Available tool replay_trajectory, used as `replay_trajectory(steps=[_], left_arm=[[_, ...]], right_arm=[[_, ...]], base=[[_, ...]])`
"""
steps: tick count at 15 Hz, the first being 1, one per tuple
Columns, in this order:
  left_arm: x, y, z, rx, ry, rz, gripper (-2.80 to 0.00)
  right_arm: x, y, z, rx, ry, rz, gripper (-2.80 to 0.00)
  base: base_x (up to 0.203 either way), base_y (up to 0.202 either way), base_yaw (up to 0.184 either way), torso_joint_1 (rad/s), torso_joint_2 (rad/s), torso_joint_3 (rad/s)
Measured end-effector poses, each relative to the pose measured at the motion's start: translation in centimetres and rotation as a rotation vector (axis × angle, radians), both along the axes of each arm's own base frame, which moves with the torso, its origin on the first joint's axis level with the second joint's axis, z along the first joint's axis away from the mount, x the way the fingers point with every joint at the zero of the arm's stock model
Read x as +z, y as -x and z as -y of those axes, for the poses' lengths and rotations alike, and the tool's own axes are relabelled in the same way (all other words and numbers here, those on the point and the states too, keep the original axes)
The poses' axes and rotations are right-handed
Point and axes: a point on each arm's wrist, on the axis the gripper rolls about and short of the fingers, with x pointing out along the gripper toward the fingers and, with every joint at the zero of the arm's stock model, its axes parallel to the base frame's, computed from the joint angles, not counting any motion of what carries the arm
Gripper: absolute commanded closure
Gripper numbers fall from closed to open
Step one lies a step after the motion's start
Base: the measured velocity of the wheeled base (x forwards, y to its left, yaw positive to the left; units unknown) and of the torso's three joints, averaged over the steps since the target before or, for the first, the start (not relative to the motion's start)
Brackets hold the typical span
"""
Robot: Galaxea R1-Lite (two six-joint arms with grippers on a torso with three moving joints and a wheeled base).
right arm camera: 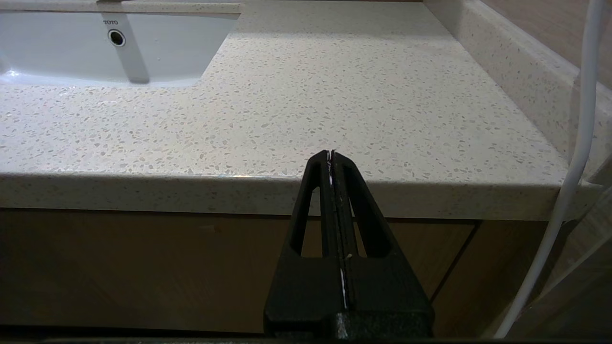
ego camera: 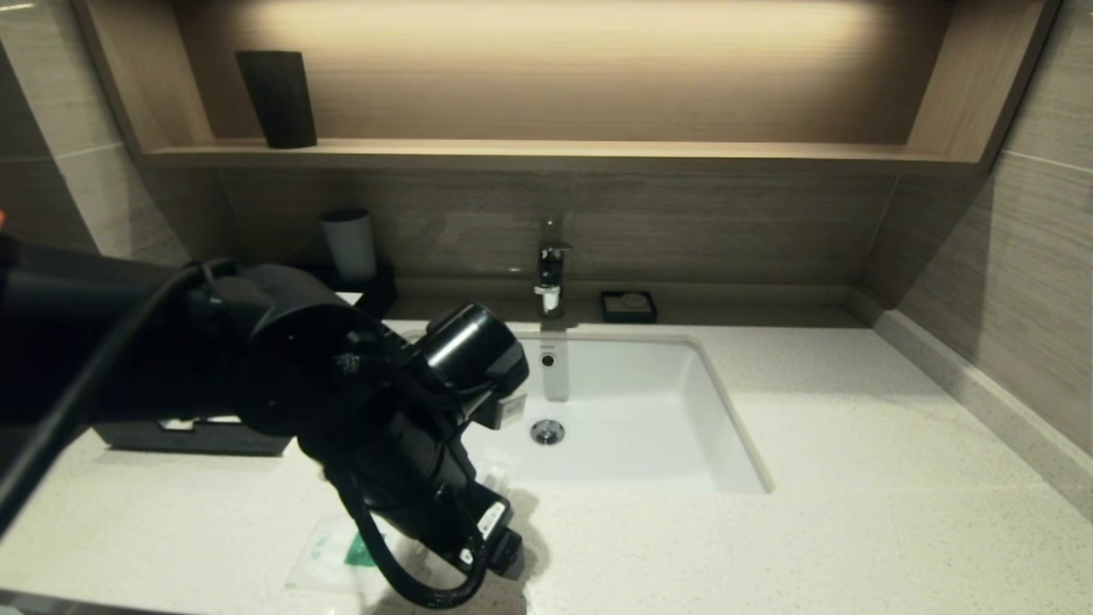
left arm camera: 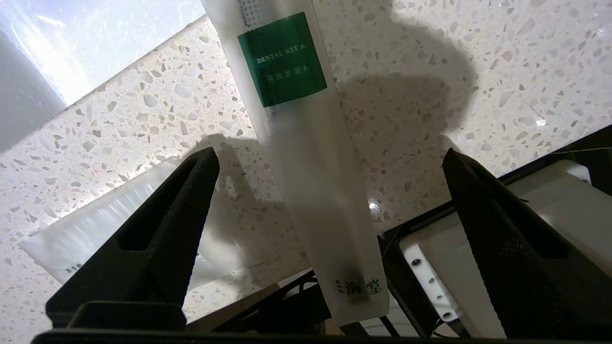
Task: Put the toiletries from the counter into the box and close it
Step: Pick up the bathroom toiletry
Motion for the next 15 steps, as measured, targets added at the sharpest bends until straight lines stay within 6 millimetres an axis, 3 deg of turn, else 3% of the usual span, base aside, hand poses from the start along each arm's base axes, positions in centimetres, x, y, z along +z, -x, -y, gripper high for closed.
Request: replay_trajectory(steps=[15], left_arm=[[-1.1, -0.45, 0.65, 0.014, -0.046, 0.007, -2.8]], right_arm=[[0.0, 0.0, 0.0, 0.0, 0.0, 0.0, 0.0]], base=[[0.0, 0.0, 0.0, 0.0, 0.0, 0.0]])
